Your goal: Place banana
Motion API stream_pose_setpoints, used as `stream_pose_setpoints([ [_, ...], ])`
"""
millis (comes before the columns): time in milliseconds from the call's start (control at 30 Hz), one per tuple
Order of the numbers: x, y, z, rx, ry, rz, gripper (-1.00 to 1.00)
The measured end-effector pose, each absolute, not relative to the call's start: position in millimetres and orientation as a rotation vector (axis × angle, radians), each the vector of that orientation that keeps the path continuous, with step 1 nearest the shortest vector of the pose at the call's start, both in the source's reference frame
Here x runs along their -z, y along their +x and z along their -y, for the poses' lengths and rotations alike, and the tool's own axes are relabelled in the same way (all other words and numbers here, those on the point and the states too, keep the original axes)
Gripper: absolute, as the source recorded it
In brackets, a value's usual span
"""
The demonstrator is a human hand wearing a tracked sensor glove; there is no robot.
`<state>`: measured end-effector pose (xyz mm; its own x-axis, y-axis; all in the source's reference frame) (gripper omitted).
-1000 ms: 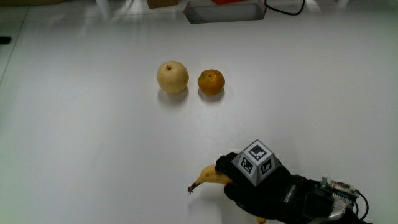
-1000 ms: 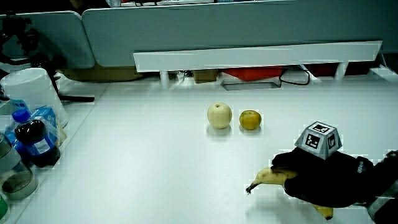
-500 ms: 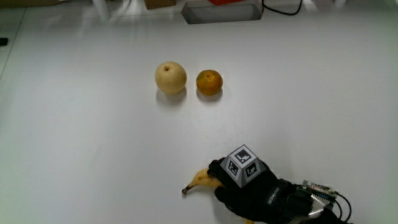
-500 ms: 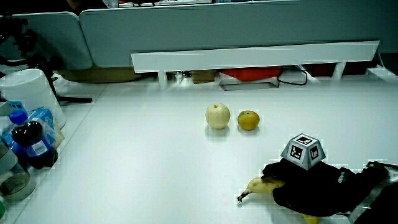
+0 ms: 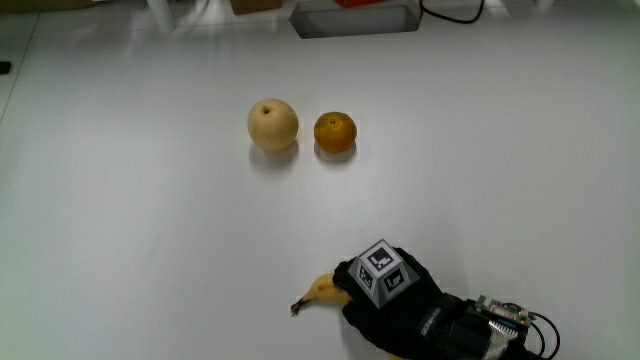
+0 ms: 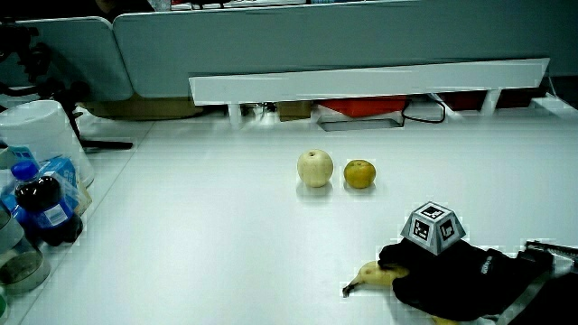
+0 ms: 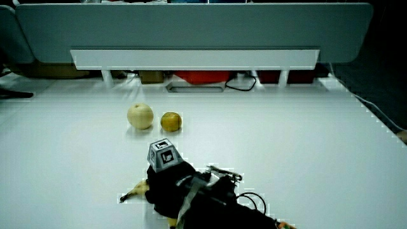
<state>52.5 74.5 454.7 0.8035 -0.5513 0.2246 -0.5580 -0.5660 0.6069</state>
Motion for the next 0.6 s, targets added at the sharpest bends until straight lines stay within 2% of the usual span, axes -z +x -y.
stream_pose_setpoints([
  [200, -461.4, 51.5, -78.0, 0.043, 2.308, 0.797, 0.0],
  [600, -464.7, 58.6, -74.6, -0.021, 2.289, 0.764, -0.5],
])
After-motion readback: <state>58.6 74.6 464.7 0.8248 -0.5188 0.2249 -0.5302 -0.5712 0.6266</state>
